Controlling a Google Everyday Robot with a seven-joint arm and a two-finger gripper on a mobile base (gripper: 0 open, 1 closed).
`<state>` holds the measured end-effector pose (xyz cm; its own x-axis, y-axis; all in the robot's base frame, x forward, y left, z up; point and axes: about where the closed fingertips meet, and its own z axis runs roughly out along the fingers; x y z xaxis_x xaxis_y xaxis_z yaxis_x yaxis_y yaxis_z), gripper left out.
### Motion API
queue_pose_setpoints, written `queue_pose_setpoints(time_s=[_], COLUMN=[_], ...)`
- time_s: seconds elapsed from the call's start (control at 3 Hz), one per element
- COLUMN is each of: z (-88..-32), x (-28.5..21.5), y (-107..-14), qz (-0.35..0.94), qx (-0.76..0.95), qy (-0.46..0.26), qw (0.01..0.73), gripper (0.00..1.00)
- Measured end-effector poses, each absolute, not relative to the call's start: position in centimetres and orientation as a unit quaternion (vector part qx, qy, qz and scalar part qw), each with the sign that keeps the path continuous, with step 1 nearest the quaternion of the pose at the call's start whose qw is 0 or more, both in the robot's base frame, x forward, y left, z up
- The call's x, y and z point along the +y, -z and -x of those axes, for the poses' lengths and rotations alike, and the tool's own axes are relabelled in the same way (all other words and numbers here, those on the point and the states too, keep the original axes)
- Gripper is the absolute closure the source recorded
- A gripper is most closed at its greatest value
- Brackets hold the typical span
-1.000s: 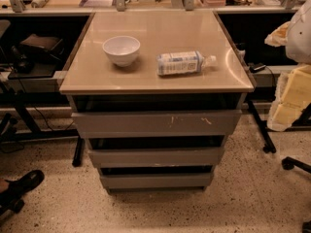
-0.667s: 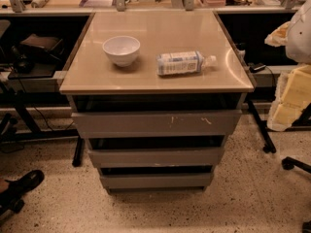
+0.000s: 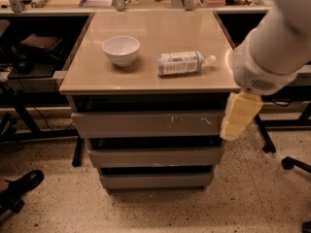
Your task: Open top drawer
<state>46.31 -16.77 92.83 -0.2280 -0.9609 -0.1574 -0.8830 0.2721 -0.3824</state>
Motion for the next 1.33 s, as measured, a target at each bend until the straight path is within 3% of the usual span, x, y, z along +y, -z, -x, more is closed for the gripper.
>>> queue_pose_setpoints(time_s=[1.0,1.33], z=[-47.2,-47.1], x=[-16.8,-16.2], y=[-90.2,-83.7], qz=[0.564,0.546], qx=[0.794,0.811], qy=[0.111,0.064], qw=[0.198,0.198], gripper=[0.00,0.00])
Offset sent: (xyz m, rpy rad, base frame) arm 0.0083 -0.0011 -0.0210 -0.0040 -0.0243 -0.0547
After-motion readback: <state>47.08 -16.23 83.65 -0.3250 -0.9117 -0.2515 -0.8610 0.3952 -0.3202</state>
